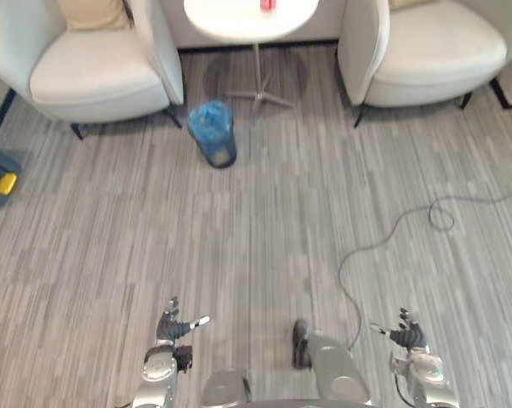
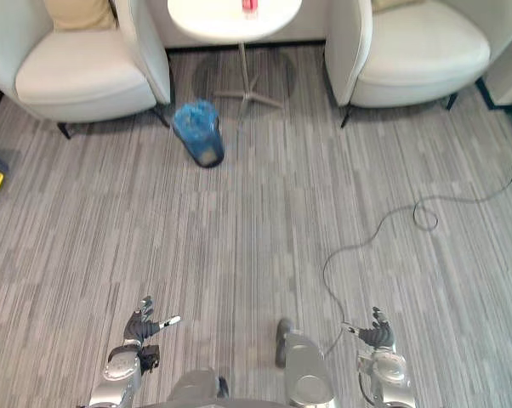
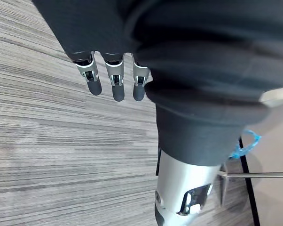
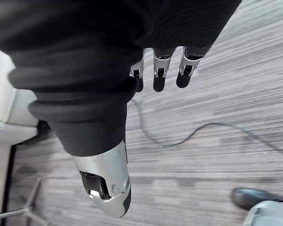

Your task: Gather rubbish on tea table into small bin, then transfer packed bag to large trash can.

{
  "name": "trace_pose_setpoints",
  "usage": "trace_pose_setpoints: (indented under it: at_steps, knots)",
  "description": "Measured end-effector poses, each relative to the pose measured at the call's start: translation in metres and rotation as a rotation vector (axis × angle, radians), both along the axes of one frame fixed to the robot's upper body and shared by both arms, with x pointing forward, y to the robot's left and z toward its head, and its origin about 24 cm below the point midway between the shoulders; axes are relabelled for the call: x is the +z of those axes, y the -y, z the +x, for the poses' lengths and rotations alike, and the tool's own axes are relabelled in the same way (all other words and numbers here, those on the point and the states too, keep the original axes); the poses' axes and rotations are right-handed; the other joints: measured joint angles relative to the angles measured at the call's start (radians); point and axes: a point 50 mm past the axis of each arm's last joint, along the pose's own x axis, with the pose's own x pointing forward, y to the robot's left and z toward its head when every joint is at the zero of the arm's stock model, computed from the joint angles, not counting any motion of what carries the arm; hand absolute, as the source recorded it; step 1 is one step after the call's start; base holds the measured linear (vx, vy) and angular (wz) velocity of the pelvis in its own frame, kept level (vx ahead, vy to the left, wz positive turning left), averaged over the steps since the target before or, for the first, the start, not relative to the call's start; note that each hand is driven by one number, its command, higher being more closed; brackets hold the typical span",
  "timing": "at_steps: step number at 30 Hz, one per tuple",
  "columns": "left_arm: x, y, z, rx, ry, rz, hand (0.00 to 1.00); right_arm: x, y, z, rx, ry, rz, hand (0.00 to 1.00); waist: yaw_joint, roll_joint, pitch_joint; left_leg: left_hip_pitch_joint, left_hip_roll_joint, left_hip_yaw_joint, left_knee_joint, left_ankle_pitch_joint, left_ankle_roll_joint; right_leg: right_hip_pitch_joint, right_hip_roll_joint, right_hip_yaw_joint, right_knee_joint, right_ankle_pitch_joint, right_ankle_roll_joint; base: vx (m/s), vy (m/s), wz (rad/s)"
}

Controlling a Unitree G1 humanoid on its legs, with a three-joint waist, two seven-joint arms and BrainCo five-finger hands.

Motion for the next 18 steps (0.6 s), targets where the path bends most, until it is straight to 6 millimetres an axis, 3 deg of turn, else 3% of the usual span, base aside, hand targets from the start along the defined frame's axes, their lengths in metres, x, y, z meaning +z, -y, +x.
trace_pose_setpoints:
  at_steps: [2,3,4,5,6,7,8,9,10,12,14,16,17,18]
  knots:
    - [-0.001,0.004,0.000,0.014,0.003,-0.024,0.00,0.001,0.002,0.002,-0.017,0.004,0.001,0.00,0.019,-0.002,0.000,-0.042,-0.060,0.004,-0.240,0.007,-0.009,0.054,-0.019,0.029,-0.038,-0.020,0.015,0.50,0.042,-0.47]
    - [-0.003,0.007,-0.003,0.025,-0.005,-0.042,0.00,-0.001,0.006,-0.001,-0.045,-0.008,-0.001,0.00,0.036,0.001,-0.004,-0.044,-0.109,-0.010,-0.468,0.043,-0.052,0.093,-0.032,0.056,-0.069,-0.036,0.030,0.56,0.121,-0.81]
    - [-0.005,0.008,-0.009,0.036,-0.017,-0.052,0.00,-0.005,0.011,-0.007,-0.068,-0.039,-0.005,0.00,0.050,0.017,-0.017,-0.049,-0.130,-0.043,-0.635,0.077,-0.064,0.123,-0.030,0.085,-0.094,-0.060,0.049,0.56,0.161,-0.87]
    - [-0.007,0.007,-0.014,0.043,-0.030,-0.053,0.00,-0.007,0.013,-0.009,-0.073,-0.051,-0.006,0.00,0.053,0.024,-0.028,-0.060,-0.136,-0.062,-0.648,0.075,-0.049,0.139,-0.027,0.101,-0.093,-0.085,0.058,0.61,0.260,-0.90]
    - [-0.013,0.002,-0.027,0.072,-0.072,-0.048,0.00,-0.012,0.009,-0.014,-0.074,-0.080,0.009,0.00,0.061,0.007,-0.063,-0.080,-0.168,-0.098,-0.574,0.146,0.035,0.144,-0.049,0.131,-0.036,-0.149,0.082,0.68,0.278,-0.74]
    - [-0.017,0.000,-0.033,0.088,-0.096,-0.049,0.00,-0.019,0.005,-0.023,-0.081,-0.111,0.024,0.00,0.067,-0.041,-0.089,-0.073,-0.193,-0.077,-0.528,0.137,0.057,0.099,-0.096,0.141,0.108,-0.183,0.130,0.89,0.307,-0.56]
    - [-0.017,0.000,-0.033,0.086,-0.099,-0.049,0.00,-0.021,0.004,-0.028,-0.086,-0.122,0.030,0.00,0.065,-0.059,-0.096,-0.060,-0.204,-0.072,-0.518,0.108,0.058,0.061,-0.115,0.140,0.217,-0.183,0.145,0.75,0.215,-0.20]
    - [-0.017,0.003,-0.030,0.066,-0.099,-0.051,0.00,-0.024,0.001,-0.031,-0.089,-0.132,0.042,0.00,0.058,-0.082,-0.096,-0.013,-0.229,-0.074,-0.509,0.061,0.076,-0.038,-0.143,0.139,0.485,-0.121,0.265,0.75,0.220,0.21]
    - [-0.018,0.002,-0.027,0.045,-0.106,-0.042,0.00,-0.026,-0.005,-0.033,-0.085,-0.140,0.057,0.00,0.038,-0.098,-0.091,0.056,-0.249,-0.081,-0.513,0.021,0.089,-0.127,-0.161,0.142,0.746,-0.090,0.337,0.72,0.204,0.24]
    - [-0.018,0.002,-0.027,0.046,-0.110,-0.049,0.00,-0.028,-0.010,-0.034,-0.065,-0.153,0.062,0.00,0.019,-0.091,-0.089,0.213,-0.255,-0.085,-0.566,-0.014,0.100,-0.219,-0.184,0.106,0.915,-0.107,0.283,0.75,0.176,0.03]
    - [-0.016,0.003,-0.023,0.036,-0.094,-0.049,0.00,-0.026,-0.014,-0.028,-0.027,-0.140,0.058,0.00,0.010,-0.061,-0.083,0.349,-0.245,-0.102,-0.652,-0.015,0.100,-0.293,-0.190,0.015,0.875,-0.124,0.211,0.58,0.075,0.05]
    - [-0.012,0.003,-0.013,0.029,-0.066,-0.045,0.00,-0.025,-0.014,-0.025,-0.021,-0.134,0.056,0.00,-0.012,-0.026,-0.077,0.434,-0.222,-0.136,-0.712,-0.015,0.099,-0.373,-0.183,-0.061,0.635,-0.133,0.192,0.66,-0.021,0.48]
    - [-0.010,0.003,-0.008,0.025,-0.051,-0.043,0.00,-0.024,-0.010,-0.024,-0.022,-0.132,0.044,0.00,-0.015,-0.022,-0.077,0.459,-0.208,-0.143,-0.723,-0.027,0.078,-0.401,-0.168,-0.043,0.420,-0.082,0.196,0.57,-0.074,0.60]
    - [-0.009,0.002,-0.007,0.023,-0.046,-0.040,0.00,-0.023,-0.008,-0.024,-0.027,-0.131,0.040,0.00,-0.016,-0.021,-0.076,0.470,-0.204,-0.149,-0.724,-0.038,0.059,-0.411,-0.154,-0.026,0.317,-0.040,0.197,0.58,-0.111,0.61]
